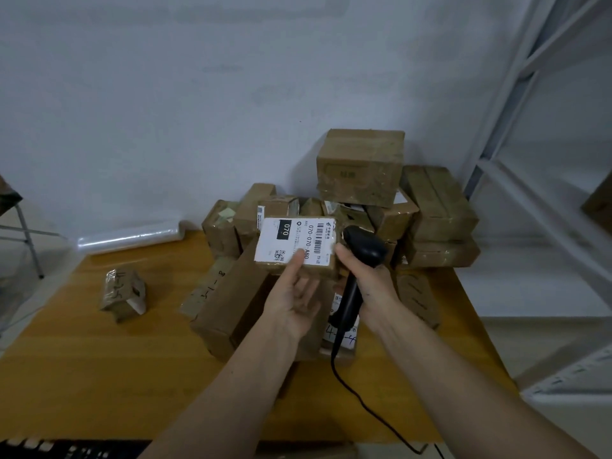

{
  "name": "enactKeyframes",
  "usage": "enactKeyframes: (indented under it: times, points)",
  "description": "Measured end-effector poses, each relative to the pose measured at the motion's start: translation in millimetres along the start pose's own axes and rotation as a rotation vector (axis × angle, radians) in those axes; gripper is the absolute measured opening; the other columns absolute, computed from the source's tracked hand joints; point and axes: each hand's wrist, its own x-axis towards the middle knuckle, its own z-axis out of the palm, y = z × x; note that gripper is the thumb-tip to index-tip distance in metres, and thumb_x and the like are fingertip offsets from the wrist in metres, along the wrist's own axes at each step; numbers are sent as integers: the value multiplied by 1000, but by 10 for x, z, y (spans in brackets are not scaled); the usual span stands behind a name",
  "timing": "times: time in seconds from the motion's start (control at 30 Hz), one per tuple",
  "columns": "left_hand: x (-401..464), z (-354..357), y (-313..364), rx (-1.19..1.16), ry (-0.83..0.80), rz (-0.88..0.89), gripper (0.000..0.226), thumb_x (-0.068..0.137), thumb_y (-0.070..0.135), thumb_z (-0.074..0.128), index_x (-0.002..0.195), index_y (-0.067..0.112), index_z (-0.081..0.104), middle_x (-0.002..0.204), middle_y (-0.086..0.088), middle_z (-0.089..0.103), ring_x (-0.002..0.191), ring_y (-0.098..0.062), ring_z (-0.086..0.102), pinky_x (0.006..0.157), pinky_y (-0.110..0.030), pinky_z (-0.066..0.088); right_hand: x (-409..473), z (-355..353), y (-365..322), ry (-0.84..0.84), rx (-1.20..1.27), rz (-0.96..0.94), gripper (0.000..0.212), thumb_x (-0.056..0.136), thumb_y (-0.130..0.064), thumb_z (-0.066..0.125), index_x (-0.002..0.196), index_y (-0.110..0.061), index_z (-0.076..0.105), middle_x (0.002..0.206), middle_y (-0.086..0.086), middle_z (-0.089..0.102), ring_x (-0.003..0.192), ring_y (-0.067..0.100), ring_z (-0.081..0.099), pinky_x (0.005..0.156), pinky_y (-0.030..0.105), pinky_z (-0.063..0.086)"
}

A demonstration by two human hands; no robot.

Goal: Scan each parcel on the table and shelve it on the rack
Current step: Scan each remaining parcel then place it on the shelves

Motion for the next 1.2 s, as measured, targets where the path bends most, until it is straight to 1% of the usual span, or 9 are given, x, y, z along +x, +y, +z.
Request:
enactKeyframes:
  times: [0.17,0.33,0.47,0.63,0.77,0.9,0.97,1.03,1.2]
  points:
    - [-63,-4,-4,-1,-93,-29,67,54,27,89,116,15,68,103,-7,75,90,-20,73,88,-38,49,-36,-33,-55,-79,-87,-45,45,70,-15,85,112,-11,70,98,2,77,93,19,73,88,40,57]
    - [-65,-41,147,239,91,-8,70,46,28,89,109,7,68,87,-11,76,81,-25,72,67,-37,57,34,-198,-336,-41,-355,-122,32,66,-16,88,90,-23,68,79,-11,76,75,3,72,57,14,52]
    - [-3,-156,348,992,259,146,123,53,34,94,152,16,23,152,-13,36,137,-31,38,107,-51,39,44,-402,-592,-171,-683,-89,38,63,-18,89,93,-25,66,78,-16,74,70,-5,65,53,10,45]
    - [-11,-101,584,1359,-286,-21,107,62,19,90,151,23,29,139,0,53,125,-16,49,107,-35,37,-16,-515,-704,-410,-883,-75,48,65,-20,88,106,-21,63,84,-10,76,62,-5,63,52,18,47]
    - [-16,-136,612,1331,-452,-160,93,63,2,86,140,24,37,127,1,64,119,-16,58,98,-36,50,-67,-549,-683,-438,-888,-50,50,64,-24,89,106,-26,63,83,-12,75,59,-7,62,50,14,46]
    - [21,-123,514,1067,-264,25,79,62,-5,83,130,17,48,118,-2,68,107,-18,65,78,-33,57,-128,-519,-569,-201,-696,-141,41,67,-37,85,101,-25,64,77,-17,71,65,-2,57,56,17,42]
    - [53,-106,486,944,-164,101,77,64,-4,82,133,9,50,119,-6,69,109,-23,65,85,-41,55,-160,-485,-503,-121,-641,-255,20,74,-35,81,84,-31,64,56,-24,63,55,-7,55,55,13,41]
    - [66,-90,477,884,-124,147,76,65,-4,82,133,7,51,122,-10,67,111,-27,64,97,-48,49,-242,-433,-433,-129,-633,-318,20,79,-35,77,64,-30,65,47,-16,59,45,-3,54,48,10,44]
    - [74,-40,562,714,-92,250,55,66,-11,78,112,12,62,106,-5,73,93,-16,69,69,-28,55,-479,-363,-314,-260,-576,-304,25,81,-33,75,57,-31,69,52,-3,59,45,10,55,47,17,48]
